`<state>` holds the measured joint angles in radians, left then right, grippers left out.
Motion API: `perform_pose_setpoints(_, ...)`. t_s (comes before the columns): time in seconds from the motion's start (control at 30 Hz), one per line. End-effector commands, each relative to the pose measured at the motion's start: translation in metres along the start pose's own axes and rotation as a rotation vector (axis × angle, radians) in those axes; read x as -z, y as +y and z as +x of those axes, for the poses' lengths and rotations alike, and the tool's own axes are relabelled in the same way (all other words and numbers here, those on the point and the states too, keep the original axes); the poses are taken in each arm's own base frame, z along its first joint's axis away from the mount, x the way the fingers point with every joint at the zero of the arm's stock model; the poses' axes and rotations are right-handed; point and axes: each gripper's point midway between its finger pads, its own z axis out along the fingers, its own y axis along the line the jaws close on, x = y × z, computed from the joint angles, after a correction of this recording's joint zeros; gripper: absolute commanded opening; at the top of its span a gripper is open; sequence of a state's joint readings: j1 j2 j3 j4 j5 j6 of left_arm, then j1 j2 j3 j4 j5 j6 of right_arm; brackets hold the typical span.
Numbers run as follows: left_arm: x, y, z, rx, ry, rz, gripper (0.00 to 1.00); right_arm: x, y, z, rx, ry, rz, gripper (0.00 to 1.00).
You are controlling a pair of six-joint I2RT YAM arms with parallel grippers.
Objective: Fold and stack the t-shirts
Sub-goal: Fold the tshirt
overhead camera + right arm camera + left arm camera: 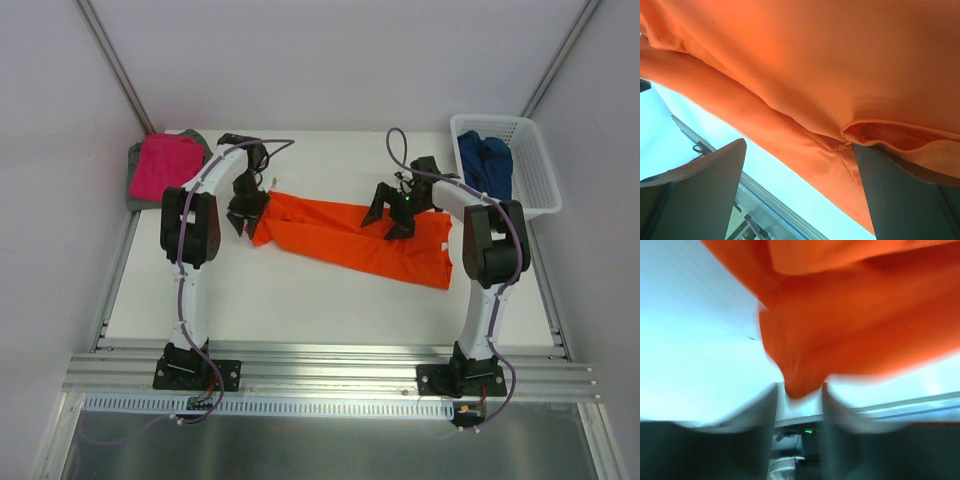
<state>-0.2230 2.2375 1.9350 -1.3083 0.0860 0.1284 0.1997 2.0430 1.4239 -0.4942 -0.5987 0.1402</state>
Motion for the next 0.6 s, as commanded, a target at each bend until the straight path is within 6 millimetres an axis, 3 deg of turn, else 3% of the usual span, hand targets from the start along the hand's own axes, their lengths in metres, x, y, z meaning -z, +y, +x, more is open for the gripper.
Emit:
perform_pose_setpoints(0.0,0.017,0.014,-0.016,-0.046,-0.052,-0.124,0.47,0.006,-0.027,0.018,-0.009,0.033,0.099,0.96)
perform_pose_setpoints(0.03,0.024,0.012,-0.019,-0.045,-0.08,-0.141,0.63,0.005,-0.027,0.02,-0.011,0.038,0.099,0.95)
perform_pose_setpoints(0.07,0.028,0.012,-0.02,-0.038,-0.096,-0.156,0.88,0.006,-0.027,0.021,-0.007,0.036,0.099,0.96)
perform_pose_setpoints(0.13,0.038,0.009,-0.015,-0.025,-0.118,-0.153,0.99,0.007,-0.027,0.021,-0.006,0.035,0.1,0.96)
perform_pose_setpoints(0.27,0.038,-0.004,0.011,-0.03,-0.086,-0.1,0.99,0.01,-0.021,0.021,-0.01,0.027,0.09,0.95)
perform_pose_setpoints(0.37,0.018,-0.016,0.034,-0.02,0.002,-0.027,0.87,0.011,-0.018,0.023,-0.011,0.027,0.085,0.96)
perform_pose_setpoints(0.43,0.011,-0.022,0.038,-0.017,0.03,-0.001,0.78,0.011,-0.017,0.024,-0.013,0.026,0.084,0.95)
perform_pose_setpoints(0.57,0.005,-0.029,0.028,-0.012,0.036,0.038,0.73,0.011,-0.016,0.026,-0.016,0.023,0.077,0.96)
